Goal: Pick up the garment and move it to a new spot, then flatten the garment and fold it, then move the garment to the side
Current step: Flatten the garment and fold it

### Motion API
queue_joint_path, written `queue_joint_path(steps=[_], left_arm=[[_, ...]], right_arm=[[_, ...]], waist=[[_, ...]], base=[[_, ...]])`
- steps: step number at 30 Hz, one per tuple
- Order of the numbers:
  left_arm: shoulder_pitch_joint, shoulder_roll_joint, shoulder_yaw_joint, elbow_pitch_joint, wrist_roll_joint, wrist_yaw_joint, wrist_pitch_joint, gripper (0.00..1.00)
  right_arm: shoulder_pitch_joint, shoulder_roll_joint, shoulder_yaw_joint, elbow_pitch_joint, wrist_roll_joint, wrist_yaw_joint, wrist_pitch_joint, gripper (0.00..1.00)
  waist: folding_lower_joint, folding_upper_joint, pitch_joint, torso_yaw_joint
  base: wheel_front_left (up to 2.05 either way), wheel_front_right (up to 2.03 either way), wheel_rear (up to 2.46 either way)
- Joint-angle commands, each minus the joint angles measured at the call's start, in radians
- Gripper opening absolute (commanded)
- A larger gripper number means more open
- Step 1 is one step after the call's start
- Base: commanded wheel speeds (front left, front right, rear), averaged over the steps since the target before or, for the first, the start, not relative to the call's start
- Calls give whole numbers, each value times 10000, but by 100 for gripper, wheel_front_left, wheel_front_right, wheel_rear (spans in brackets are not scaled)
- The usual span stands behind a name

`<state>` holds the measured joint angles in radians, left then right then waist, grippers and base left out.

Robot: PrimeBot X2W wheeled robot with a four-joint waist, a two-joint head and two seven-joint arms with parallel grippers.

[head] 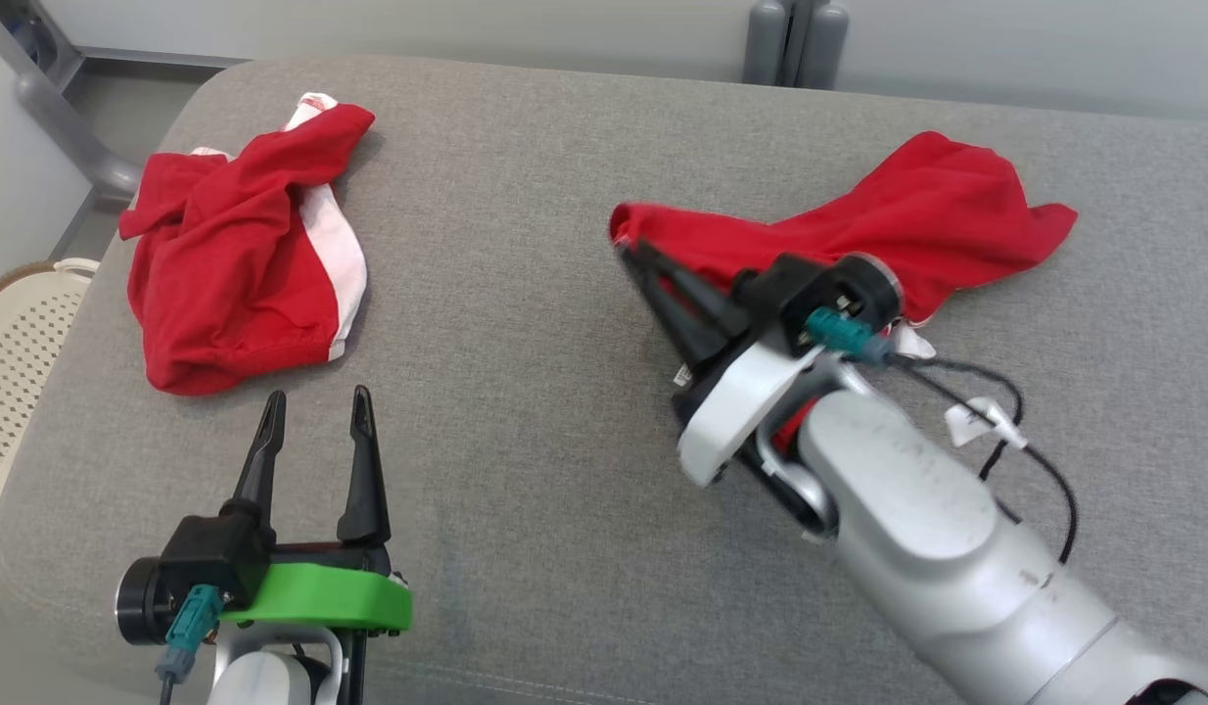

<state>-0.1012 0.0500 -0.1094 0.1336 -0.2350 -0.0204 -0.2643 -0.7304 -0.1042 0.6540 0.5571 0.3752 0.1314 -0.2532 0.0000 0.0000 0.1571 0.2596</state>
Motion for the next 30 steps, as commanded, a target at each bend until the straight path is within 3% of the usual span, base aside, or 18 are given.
queue_joint_path(steps=[1, 13, 14, 15, 16, 23, 30], left_arm=[[124, 10, 30, -69, -22, 24, -3, 100], [-69, 12, -107, -82, -220, 172, -2, 100], [-70, 12, -112, -76, -231, 189, -3, 100], [-61, 12, -109, -70, -239, 204, -3, 100], [-44, 12, -91, -65, -243, 221, -3, 100], [132, 12, 73, -34, -122, 133, -3, 100], [318, 12, 289, -36, -29, 65, -3, 100]], right_arm=[[284, 101, 402, -3, 76, -13, 56, 0], [1597, 533, 3390, 321, 1025, -12, -19, 0], [1650, 529, 3511, 317, 1106, -12, -29, 12], [1689, 524, 3615, 317, 1172, -12, -38, 33], [1687, 525, 3700, 306, 1233, -12, -49, 100], [1196, 509, 3065, 514, 1148, -13, -122, 100], [1346, -690, 1191, -131, 705, -13, -119, 100]], waist=[[0, 0, 35, 138], [0, 0, 200, 559], [0, 0, 191, 549], [0, 0, 175, 525], [0, 0, 150, 492], [0, 0, -153, 139], [0, 0, -454, -220]], base=[[0, 0, 0], [0, 0, 0], [0, 0, 0], [0, 0, 0], [0, 0, 0], [0, 0, 0], [0, 0, 0]])
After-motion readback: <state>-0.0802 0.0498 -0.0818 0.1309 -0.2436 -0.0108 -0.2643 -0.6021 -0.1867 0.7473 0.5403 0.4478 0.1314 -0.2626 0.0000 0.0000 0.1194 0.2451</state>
